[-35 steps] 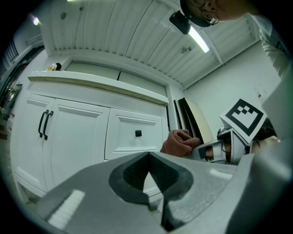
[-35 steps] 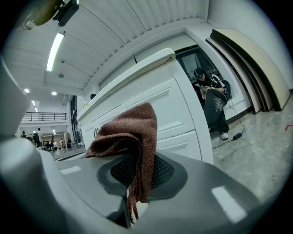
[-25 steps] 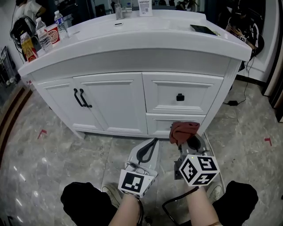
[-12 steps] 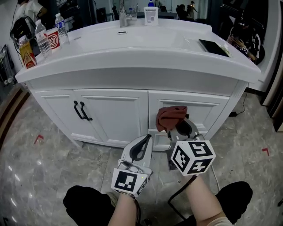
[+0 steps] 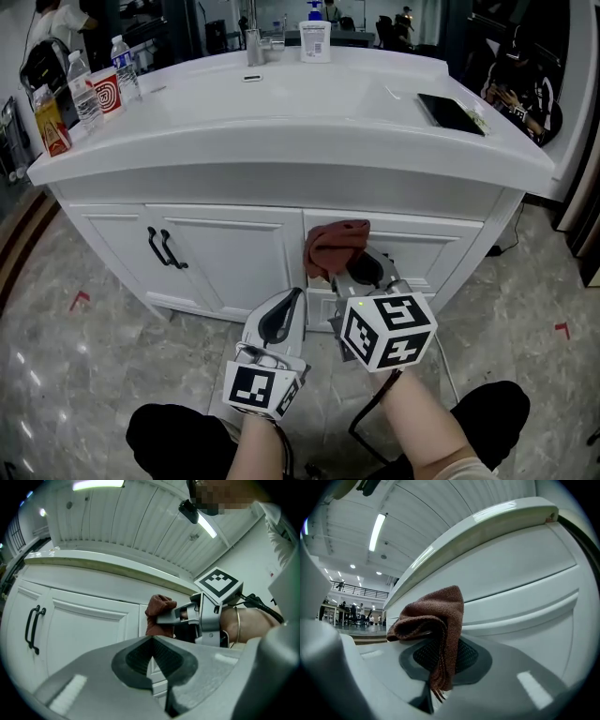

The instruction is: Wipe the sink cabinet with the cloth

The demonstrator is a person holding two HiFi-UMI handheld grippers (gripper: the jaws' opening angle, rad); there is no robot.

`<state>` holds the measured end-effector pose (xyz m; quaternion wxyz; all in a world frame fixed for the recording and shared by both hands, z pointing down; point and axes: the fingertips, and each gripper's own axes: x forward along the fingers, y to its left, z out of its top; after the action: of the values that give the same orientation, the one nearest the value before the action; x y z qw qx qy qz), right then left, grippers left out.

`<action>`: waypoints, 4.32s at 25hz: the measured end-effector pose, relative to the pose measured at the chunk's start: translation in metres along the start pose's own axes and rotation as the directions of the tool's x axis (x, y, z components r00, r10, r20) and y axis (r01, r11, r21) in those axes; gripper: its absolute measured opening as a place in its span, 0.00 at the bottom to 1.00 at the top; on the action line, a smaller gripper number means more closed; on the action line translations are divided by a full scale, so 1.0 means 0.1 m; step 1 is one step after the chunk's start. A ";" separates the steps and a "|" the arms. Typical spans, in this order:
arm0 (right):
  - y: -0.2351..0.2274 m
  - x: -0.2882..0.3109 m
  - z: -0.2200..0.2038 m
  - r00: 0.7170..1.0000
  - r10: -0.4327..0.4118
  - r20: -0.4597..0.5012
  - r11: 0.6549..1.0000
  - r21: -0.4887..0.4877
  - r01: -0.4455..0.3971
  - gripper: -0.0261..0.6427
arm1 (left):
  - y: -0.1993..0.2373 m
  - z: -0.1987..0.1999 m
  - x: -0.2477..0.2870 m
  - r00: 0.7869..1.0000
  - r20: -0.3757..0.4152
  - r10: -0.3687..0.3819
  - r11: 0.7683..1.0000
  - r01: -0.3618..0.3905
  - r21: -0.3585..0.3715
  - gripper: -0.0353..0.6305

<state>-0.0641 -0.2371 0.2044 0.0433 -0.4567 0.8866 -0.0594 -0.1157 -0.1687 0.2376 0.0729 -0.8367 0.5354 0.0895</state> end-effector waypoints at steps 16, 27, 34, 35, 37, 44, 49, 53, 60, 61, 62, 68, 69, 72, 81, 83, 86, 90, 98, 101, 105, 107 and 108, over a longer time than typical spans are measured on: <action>-0.84 -0.58 0.10 0.986 -0.166 0.027 0.986 0.017 0.166 0.16 | -0.61 -0.15 0.18 0.991 -0.016 -0.133 0.991 0.133 -0.012 0.05; -1.56 -1.14 0.25 0.936 -0.347 0.050 0.938 0.020 0.347 0.16 | -1.01 -0.36 0.29 0.976 -0.051 -0.214 0.976 0.211 -0.061 0.05; -1.57 -1.28 0.14 0.923 -0.384 0.034 0.921 0.080 0.380 0.16 | -1.14 -0.44 0.19 0.966 -0.062 -0.251 0.968 0.249 -0.035 0.05; -1.49 -1.25 0.08 0.931 -0.364 0.025 0.929 0.085 0.360 0.16 | -1.12 -0.46 0.16 0.966 -0.069 -0.250 0.968 0.248 -0.026 0.05; -1.28 -1.15 -0.05 0.949 -0.316 0.005 0.945 0.088 0.315 0.16 | -1.04 -0.50 0.09 0.967 -0.091 -0.237 0.971 0.238 0.000 0.05; -0.44 -0.54 -0.44 0.991 -0.130 -0.041 0.986 0.098 0.134 0.16 | -0.45 -0.44 -0.22 0.991 -0.101 -0.089 0.996 0.090 0.001 0.05; -0.01 -0.10 -0.66 0.994 -0.043 -0.099 0.996 0.070 0.050 0.16 | -0.14 -0.41 -0.39 0.996 -0.082 -0.022 0.999 0.019 -0.034 0.05; 0.07 0.12 -0.69 0.993 -0.038 -0.115 0.995 0.089 0.048 0.16 | -0.01 -0.34 -0.41 0.997 -0.072 0.012 0.999 -0.014 -0.038 0.05; -0.13 0.05 -0.68 0.994 -0.049 -0.100 0.992 0.110 0.060 0.16 | -0.06 -0.49 -0.34 0.995 -0.100 -0.011 0.998 0.005 -0.055 0.05; -0.19 0.02 -0.70 0.993 -0.063 -0.101 0.992 0.107 0.074 0.16 | -0.09 -0.55 -0.31 0.993 -0.112 -0.024 0.998 0.018 -0.056 0.05; -0.26 -0.01 -0.71 0.991 -0.082 -0.103 0.991 0.102 0.092 0.16 | -0.13 -0.59 -0.29 0.992 -0.122 -0.033 0.998 0.027 -0.054 0.05; -0.53 -0.14 -0.77 0.987 -0.128 -0.096 0.981 0.137 0.141 0.16 | -0.30 -0.56 -0.18 0.993 -0.104 -0.054 0.998 0.050 -0.046 0.05; -0.55 -0.17 -0.77 0.987 -0.133 -0.094 0.979 0.143 0.145 0.16 | -0.33 -0.56 -0.16 0.993 -0.106 -0.060 0.997 0.055 -0.049 0.05; -0.61 -0.27 -0.76 0.985 -0.140 -0.097 0.976 0.156 0.154 0.16 | -0.38 -0.58 -0.09 0.992 -0.104 -0.074 0.996 0.069 -0.053 0.05; -0.87 -0.65 -0.63 0.979 -0.192 -0.067 0.965 0.171 0.201 0.16 | -0.67 -0.64 0.11 0.987 -0.088 -0.134 0.989 0.128 -0.073 0.05; -0.94 -0.69 -0.61 0.977 -0.205 -0.066 0.960 0.179 0.214 0.16 | -0.75 -0.65 0.14 0.984 -0.091 -0.150 0.987 0.145 -0.068 0.05; -1.02 -0.71 -0.58 0.972 -0.224 -0.067 0.957 0.176 0.232 0.16 | -0.83 -0.65 0.17 0.981 -0.105 -0.166 0.985 0.162 -0.054 0.05; -1.19 -0.71 -0.57 0.963 -0.260 -0.066 0.943 0.198 0.268 0.16 | -0.87 -0.71 0.18 0.977 -0.118 -0.178 0.984 0.172 -0.052 0.05; -1.33 -0.76 -0.55 0.961 -0.270 -0.061 0.944 0.181 0.276 0.16 | -0.89 -0.85 0.24 0.973 -0.133 -0.186 0.981 0.178 -0.070 0.05; -1.43 -0.84 -0.52 0.951 -0.305 -0.058 0.939 0.150 0.310 0.16 | -0.94 -0.90 0.28 0.971 -0.135 -0.197 0.979 0.187 -0.083 0.05; -1.60 -1.02 -0.46 0.931 -0.362 -0.047 0.924 0.115 0.365 0.16 | -1.09 -0.91 0.31 0.966 -0.138 -0.220 0.973 0.208 -0.096 0.05; -1.68 -1.12 -0.43 0.929 -0.367 -0.040 0.921 0.127 0.369 0.16 | -1.15 -0.91 0.33 0.964 -0.134 -0.229 0.971 0.217 -0.099 0.05; -1.70 -1.15 -0.42 0.929 -0.369 -0.036 0.919 0.134 0.371 0.16 | -1.17 -0.91 0.34 0.963 -0.133 -0.233 0.970 0.220 -0.100 0.05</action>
<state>0.1341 -0.2382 0.2734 0.0586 -0.6116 0.7782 -0.1302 0.0114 -0.1697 0.3219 0.0085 -0.8990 0.4358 0.0426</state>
